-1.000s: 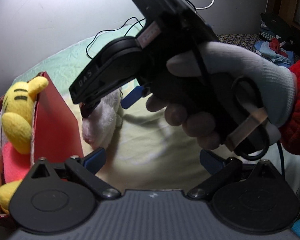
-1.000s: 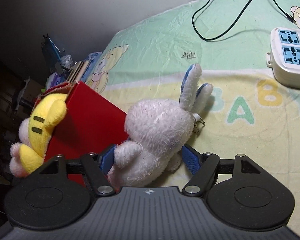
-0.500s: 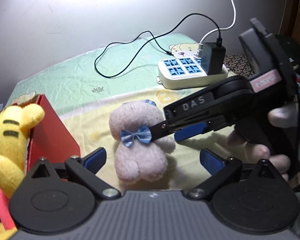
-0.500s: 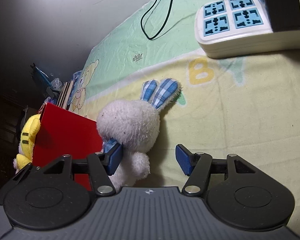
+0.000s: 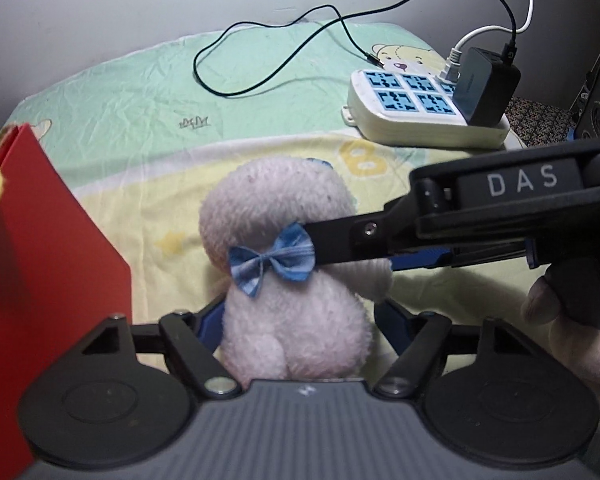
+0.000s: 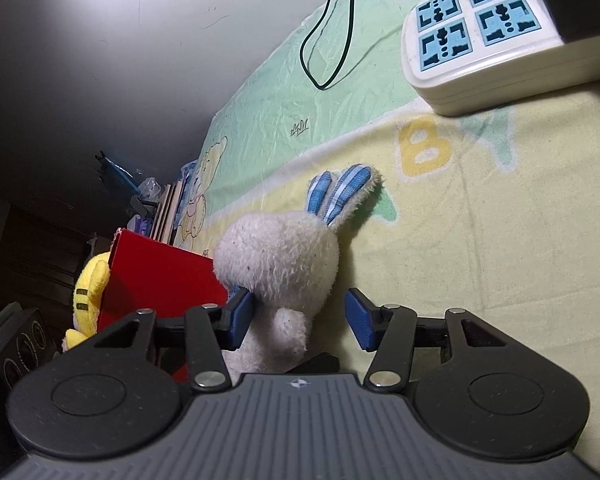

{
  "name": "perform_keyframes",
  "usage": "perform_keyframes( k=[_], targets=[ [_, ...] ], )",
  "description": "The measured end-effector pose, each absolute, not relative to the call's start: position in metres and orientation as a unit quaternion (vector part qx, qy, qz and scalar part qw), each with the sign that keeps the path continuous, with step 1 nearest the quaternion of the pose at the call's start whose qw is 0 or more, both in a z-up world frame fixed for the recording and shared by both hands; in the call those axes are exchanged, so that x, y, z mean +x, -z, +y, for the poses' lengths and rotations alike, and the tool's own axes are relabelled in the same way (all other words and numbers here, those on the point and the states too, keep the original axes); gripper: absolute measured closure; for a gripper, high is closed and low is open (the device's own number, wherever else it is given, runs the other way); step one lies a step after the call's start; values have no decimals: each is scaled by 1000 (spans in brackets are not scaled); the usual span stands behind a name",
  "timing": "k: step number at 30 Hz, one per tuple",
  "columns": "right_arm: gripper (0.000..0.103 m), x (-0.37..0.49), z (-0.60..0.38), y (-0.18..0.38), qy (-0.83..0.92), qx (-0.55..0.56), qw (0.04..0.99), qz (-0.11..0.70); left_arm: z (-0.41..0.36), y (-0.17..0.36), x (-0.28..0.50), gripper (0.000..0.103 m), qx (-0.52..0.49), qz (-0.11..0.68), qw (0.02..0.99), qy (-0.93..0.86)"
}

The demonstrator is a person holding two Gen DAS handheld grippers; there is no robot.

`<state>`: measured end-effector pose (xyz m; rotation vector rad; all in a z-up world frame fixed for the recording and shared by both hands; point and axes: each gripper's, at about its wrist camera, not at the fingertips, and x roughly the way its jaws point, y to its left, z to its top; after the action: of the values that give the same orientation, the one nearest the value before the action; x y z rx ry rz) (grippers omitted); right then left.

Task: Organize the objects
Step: 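Close both grippers on the white bunny's body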

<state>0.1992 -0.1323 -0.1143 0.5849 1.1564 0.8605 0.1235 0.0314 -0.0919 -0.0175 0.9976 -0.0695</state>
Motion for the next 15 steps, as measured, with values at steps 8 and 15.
perform_keyframes(
  k=[8, 15],
  targets=[
    [71, 192, -131, 109, -401, 274, 717, 500, 29, 87, 118, 37, -7, 480, 876, 43],
    [71, 164, -148, 91, -396, 278, 728, 486, 16, 68, 90, 37, -3, 470, 880, 67]
  ],
)
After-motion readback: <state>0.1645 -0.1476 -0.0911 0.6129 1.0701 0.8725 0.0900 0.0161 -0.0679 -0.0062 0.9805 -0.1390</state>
